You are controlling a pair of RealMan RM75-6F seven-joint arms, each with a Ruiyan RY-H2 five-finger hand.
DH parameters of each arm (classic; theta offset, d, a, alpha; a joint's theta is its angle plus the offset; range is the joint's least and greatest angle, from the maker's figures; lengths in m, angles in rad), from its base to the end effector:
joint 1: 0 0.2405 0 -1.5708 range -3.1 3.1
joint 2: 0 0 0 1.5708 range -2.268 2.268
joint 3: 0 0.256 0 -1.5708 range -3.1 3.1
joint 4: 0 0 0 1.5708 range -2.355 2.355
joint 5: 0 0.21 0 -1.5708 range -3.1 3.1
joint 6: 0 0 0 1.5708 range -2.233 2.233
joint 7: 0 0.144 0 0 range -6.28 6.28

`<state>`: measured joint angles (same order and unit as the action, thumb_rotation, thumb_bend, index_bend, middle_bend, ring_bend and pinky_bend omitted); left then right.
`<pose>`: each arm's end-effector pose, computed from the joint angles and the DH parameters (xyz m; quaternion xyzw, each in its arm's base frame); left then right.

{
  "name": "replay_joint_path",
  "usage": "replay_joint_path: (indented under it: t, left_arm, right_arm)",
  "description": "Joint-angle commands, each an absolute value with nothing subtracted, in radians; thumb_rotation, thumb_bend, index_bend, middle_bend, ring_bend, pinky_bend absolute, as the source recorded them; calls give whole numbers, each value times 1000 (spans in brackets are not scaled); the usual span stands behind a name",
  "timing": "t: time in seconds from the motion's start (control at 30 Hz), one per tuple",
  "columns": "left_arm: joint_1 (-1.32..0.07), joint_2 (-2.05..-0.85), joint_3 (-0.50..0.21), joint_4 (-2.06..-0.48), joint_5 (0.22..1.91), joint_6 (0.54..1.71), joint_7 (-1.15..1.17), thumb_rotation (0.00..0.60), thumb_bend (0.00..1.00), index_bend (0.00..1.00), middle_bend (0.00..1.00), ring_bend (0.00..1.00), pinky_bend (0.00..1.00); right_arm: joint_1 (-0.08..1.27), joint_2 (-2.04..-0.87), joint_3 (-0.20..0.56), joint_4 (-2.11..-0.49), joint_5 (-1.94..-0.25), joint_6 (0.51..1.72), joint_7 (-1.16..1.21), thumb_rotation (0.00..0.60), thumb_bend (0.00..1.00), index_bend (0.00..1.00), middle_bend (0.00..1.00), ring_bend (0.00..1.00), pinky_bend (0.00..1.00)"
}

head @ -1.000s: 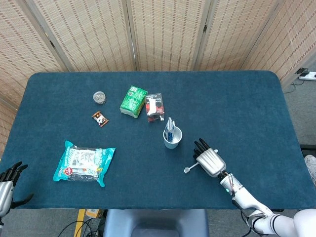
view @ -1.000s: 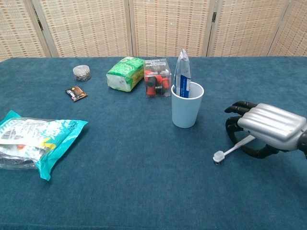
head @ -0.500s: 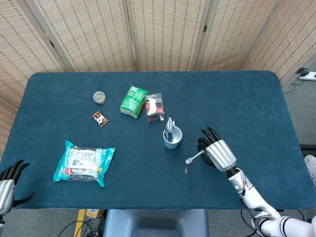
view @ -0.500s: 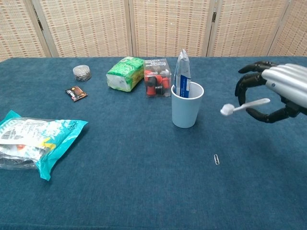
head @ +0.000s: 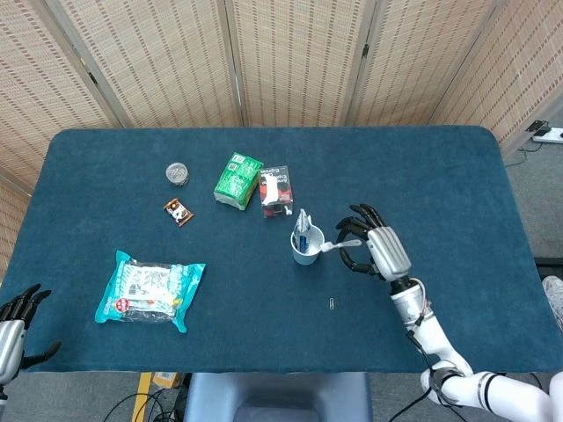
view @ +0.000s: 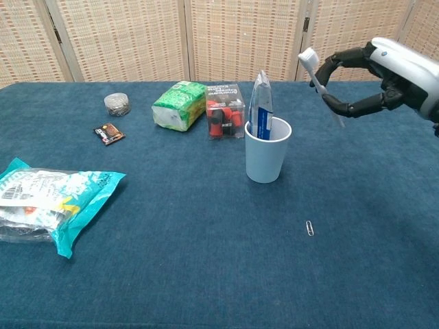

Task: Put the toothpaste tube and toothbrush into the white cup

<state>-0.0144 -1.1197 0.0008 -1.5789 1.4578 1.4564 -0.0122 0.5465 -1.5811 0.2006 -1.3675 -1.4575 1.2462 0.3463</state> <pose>-0.3400 0.1469 0.1543 -0.5830 -0.4336 -0.3310 0.6021 -0.1792 -0.3223 0.0216 0.5729 -0.4704 0.5868 0.3258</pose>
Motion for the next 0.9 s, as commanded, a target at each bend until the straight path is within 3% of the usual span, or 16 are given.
replay_joint_path:
  t: [0.03, 0.9]
  left_arm:
    - [-13, -1119, 2, -1580, 1458, 1457, -11, 600, 248, 173, 103, 141, 194]
    - [-13, -1113, 3, -1577, 1445, 1445, -8, 600, 248, 173, 103, 141, 193]
  right_arm:
    - [569, -1615, 240, -1382, -1410, 1205, 441, 600, 405, 633, 353, 126, 102]
    - [615, -1765, 259, -1235, -1418, 1185, 711, 600, 393, 633, 348, 126, 102]
